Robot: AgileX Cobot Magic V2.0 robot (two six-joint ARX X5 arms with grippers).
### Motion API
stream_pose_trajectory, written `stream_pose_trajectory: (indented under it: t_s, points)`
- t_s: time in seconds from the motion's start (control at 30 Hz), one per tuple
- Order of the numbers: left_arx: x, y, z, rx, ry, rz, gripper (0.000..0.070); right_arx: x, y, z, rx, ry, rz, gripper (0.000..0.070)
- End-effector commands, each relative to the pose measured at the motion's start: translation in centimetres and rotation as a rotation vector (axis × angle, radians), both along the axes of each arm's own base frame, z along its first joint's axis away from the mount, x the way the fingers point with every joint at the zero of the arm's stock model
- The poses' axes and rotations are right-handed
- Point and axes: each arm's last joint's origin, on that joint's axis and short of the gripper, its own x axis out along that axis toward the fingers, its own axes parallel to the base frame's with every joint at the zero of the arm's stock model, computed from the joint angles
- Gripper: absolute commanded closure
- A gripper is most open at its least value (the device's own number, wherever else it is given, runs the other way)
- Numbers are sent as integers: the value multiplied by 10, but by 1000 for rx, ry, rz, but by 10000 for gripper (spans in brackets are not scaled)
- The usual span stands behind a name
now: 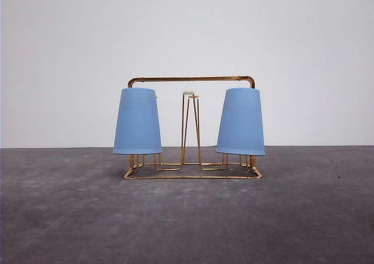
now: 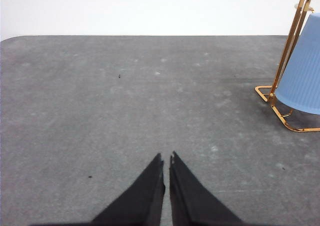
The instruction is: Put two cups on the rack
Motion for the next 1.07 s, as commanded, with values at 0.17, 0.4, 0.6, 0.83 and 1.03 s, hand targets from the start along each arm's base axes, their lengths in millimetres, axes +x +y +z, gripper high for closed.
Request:
stream_pose_trajectory:
  t_s: [0.17,0.4,0.6,0.83,1.03]
  points:
    - [1,0,-3,-2,-1,0,700,0,0,0,-7,-10,1,668]
    - [1,0,-3,-2,-1,1,700,0,0,0,-7,-10,1,668]
    - [1,0,-3,-2,-1,0,700,0,0,0,-7,-10,1,668]
    - [1,0,-3,-2,-1,0,700,0,0,0,-7,-10,1,668]
    - [1,0,-3,-2,-1,1,700,0,0,0,-7,-10,1,668]
